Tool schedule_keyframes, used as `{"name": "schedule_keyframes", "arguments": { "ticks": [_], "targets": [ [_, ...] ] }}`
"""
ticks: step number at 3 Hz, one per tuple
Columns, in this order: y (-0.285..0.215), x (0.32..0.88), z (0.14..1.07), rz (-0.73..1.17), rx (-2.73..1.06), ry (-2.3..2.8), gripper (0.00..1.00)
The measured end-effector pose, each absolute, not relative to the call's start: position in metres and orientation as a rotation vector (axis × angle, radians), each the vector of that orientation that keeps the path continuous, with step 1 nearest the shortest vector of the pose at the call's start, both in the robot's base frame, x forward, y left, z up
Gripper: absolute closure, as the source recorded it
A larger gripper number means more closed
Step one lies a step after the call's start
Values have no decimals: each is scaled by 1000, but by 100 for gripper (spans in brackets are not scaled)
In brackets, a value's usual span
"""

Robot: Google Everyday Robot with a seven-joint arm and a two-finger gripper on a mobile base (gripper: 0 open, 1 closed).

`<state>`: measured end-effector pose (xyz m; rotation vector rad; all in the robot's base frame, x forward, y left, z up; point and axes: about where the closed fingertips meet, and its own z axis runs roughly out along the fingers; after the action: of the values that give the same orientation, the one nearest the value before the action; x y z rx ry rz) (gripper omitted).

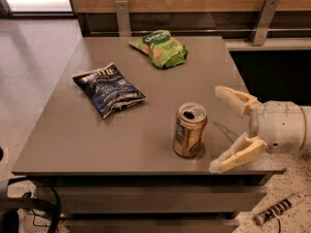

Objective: Move orange can near green rice chip bag

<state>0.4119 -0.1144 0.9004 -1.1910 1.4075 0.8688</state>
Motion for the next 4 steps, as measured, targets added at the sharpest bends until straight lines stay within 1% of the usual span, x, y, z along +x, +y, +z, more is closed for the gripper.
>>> {"name": "schedule_keyframes", "arguments": {
  "ticks": [2, 3, 4],
  "targets": [
    [-81, 422, 881, 927, -1178, 1373, 0],
    [-70, 423, 879, 946, -1162, 1362, 20],
    [-67, 423, 879, 950, -1166, 1359, 52]
  ]
}}
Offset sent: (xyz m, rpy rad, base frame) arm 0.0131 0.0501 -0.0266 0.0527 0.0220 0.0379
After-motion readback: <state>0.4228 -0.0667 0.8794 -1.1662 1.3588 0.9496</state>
